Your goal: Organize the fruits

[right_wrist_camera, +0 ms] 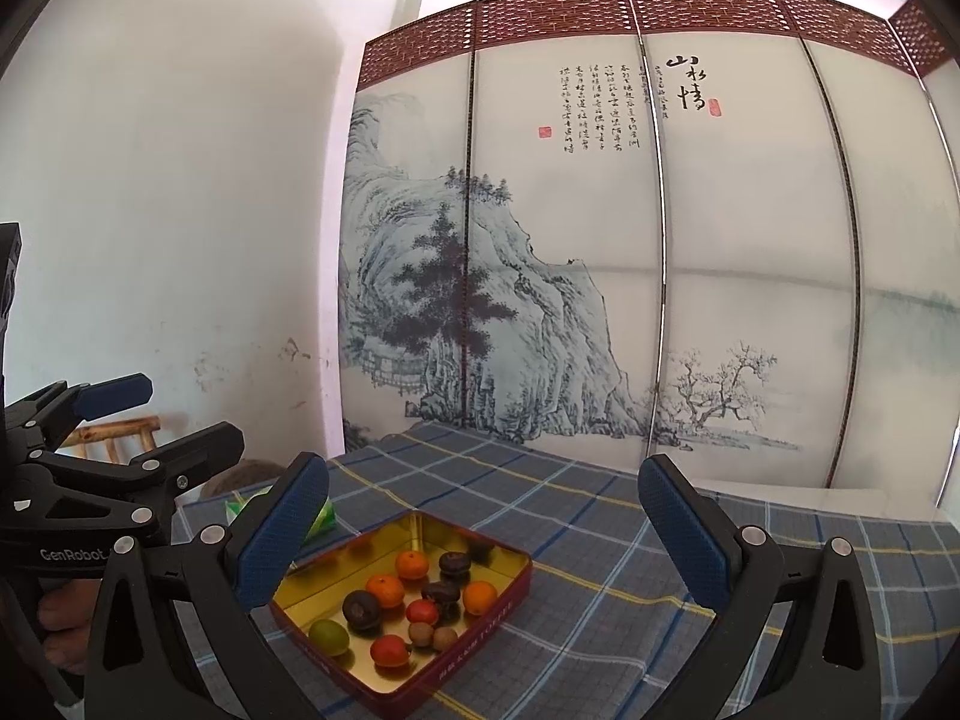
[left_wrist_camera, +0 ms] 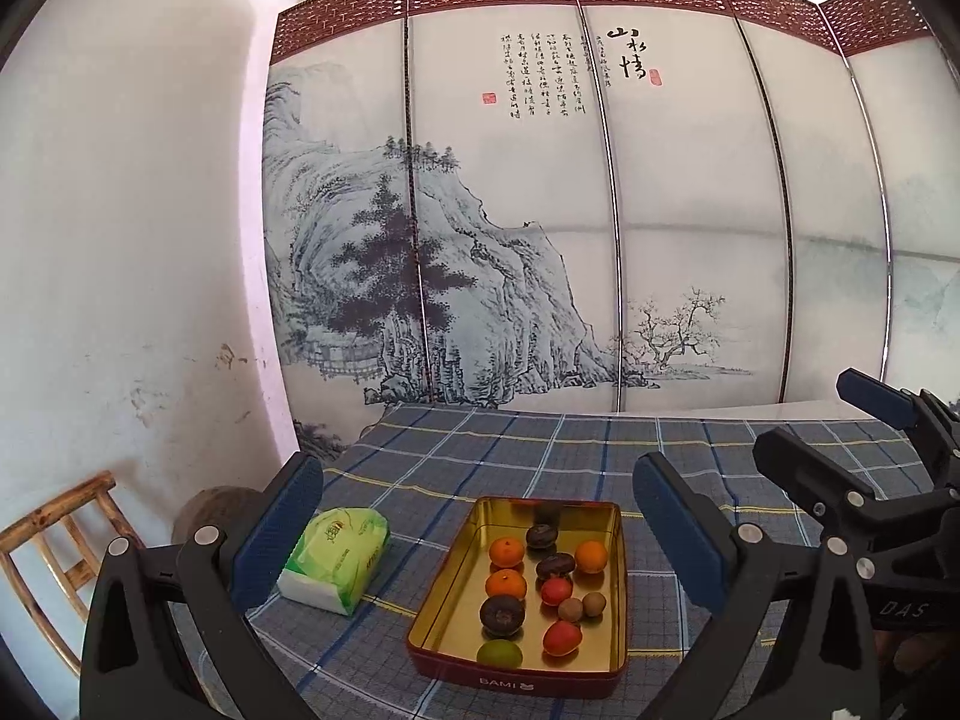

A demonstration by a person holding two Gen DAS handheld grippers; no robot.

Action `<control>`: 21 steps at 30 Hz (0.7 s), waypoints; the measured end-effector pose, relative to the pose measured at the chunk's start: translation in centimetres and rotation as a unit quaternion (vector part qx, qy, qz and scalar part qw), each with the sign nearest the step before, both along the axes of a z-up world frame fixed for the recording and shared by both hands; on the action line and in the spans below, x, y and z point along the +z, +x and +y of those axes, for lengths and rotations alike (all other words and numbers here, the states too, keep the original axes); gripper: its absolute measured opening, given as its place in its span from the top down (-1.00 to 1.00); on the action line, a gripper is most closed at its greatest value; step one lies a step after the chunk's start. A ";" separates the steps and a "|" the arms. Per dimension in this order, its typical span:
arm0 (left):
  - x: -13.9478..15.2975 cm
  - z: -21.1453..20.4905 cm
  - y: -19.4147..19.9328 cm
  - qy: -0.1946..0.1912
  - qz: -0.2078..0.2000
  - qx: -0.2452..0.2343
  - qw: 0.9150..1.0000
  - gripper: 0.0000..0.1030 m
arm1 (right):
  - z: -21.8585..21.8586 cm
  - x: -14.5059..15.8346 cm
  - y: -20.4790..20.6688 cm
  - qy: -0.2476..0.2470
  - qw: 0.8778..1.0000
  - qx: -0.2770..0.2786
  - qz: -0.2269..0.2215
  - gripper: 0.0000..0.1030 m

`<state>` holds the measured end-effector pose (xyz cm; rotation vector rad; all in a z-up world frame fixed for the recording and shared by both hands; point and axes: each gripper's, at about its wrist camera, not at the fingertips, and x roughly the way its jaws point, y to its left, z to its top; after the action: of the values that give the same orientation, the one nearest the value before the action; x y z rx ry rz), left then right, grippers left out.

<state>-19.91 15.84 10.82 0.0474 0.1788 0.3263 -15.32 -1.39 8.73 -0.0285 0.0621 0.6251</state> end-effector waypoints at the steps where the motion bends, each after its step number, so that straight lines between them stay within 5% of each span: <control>1: 0.0 0.0 0.0 0.000 0.000 0.001 1.000 -1.00 | 0.0 0.0 0.1 0.000 1.000 0.000 0.000 -0.99; 14: -0.6 0.4 0.3 -0.008 0.013 0.002 1.000 -1.00 | 0.0 -0.3 0.7 -0.002 1.000 0.000 0.009 -0.99; 21: -1.6 0.7 1.3 -0.018 0.040 0.002 0.999 -1.00 | -1.1 -2.8 4.5 -0.014 0.996 -0.016 0.084 -0.99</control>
<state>-18.56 16.59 9.25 0.0242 0.2643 0.3257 -10.84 -2.52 5.93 -0.0023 0.2332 0.5928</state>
